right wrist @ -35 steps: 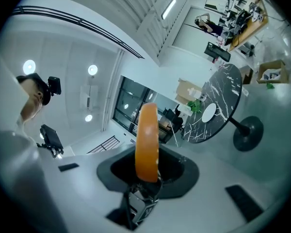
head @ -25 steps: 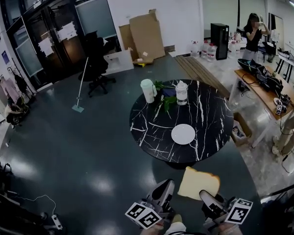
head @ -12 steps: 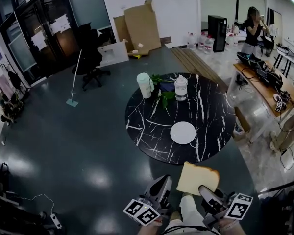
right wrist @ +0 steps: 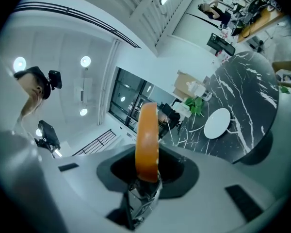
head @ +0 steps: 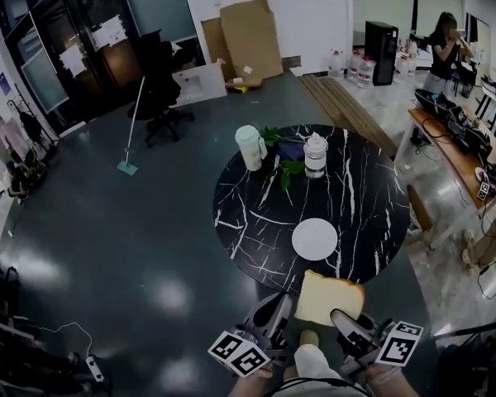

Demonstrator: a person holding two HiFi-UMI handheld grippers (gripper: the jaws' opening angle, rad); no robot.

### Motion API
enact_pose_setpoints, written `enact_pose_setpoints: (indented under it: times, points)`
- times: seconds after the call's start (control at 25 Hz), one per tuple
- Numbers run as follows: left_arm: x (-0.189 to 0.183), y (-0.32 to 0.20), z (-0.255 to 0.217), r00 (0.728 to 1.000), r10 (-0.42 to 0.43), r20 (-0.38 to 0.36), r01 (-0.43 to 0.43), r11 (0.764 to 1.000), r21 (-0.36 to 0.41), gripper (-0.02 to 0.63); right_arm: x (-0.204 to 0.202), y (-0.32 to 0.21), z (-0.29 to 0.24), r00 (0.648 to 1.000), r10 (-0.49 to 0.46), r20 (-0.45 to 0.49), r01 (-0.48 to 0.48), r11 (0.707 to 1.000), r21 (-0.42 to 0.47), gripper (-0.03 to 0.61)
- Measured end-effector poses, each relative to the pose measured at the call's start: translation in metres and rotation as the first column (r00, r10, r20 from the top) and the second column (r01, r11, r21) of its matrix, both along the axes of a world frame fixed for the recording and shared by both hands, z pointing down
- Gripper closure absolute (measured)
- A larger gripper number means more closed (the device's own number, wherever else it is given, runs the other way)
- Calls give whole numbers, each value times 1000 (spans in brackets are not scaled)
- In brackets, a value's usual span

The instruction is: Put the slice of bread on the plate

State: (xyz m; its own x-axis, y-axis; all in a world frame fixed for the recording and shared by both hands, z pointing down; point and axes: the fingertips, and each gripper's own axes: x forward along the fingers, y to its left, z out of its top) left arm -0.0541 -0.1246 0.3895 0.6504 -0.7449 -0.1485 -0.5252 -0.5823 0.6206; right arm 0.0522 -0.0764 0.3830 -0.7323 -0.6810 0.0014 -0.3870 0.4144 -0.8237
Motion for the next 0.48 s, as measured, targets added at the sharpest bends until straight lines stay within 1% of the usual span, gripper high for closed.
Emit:
enact_pose_setpoints:
  times: [0.28, 0.48]
  points:
    - [17, -45, 33, 1000, 11, 24, -10, 999, -49, 606, 23, -48, 30, 1000, 24, -7, -25, 998, -65, 486]
    - [30, -74, 63, 999, 20, 27, -18, 997, -80, 606, 29, -81, 57, 1000, 19, -14, -20, 995, -102, 486]
